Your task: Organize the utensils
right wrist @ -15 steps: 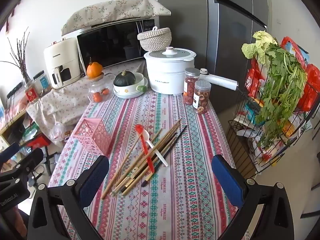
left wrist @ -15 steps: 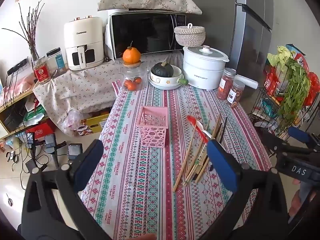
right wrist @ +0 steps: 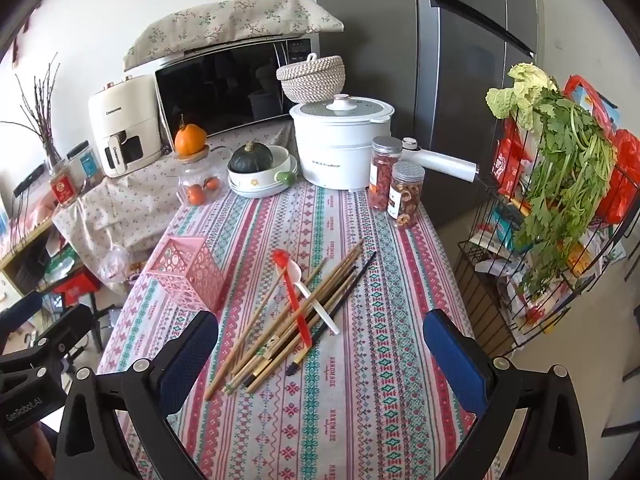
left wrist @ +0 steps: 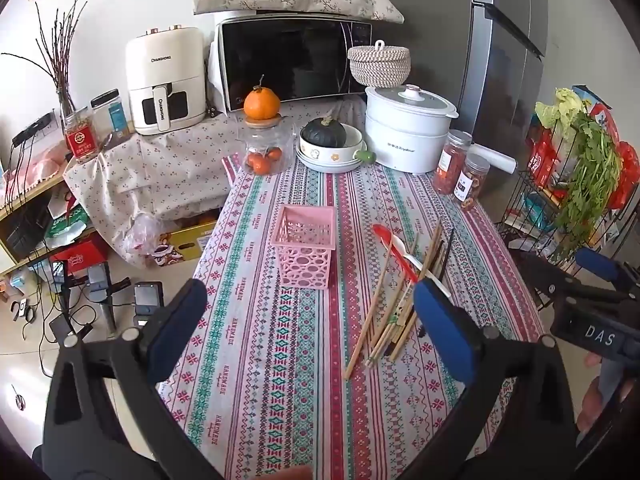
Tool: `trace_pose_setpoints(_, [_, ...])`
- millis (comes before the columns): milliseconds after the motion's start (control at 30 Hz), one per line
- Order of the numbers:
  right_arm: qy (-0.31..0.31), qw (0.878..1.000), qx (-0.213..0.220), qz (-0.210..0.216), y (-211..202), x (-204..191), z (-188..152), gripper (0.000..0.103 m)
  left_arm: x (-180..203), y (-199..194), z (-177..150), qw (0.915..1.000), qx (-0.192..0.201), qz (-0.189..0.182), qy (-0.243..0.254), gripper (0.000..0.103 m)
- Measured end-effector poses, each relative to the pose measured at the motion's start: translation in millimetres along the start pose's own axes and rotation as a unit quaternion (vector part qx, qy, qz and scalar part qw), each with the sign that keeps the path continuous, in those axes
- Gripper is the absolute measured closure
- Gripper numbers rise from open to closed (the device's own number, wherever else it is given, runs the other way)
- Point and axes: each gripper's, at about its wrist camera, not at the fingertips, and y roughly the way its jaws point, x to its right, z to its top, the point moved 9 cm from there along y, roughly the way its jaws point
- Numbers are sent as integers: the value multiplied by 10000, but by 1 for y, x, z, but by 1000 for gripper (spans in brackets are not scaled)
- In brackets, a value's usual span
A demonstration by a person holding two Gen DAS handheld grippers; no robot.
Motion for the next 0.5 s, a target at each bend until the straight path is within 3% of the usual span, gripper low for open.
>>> trace_pose_setpoints(500, [-1, 10000, 4, -19, 0, -1, -1, 0, 4, 6, -6, 10000, -7, 40, 0, 0])
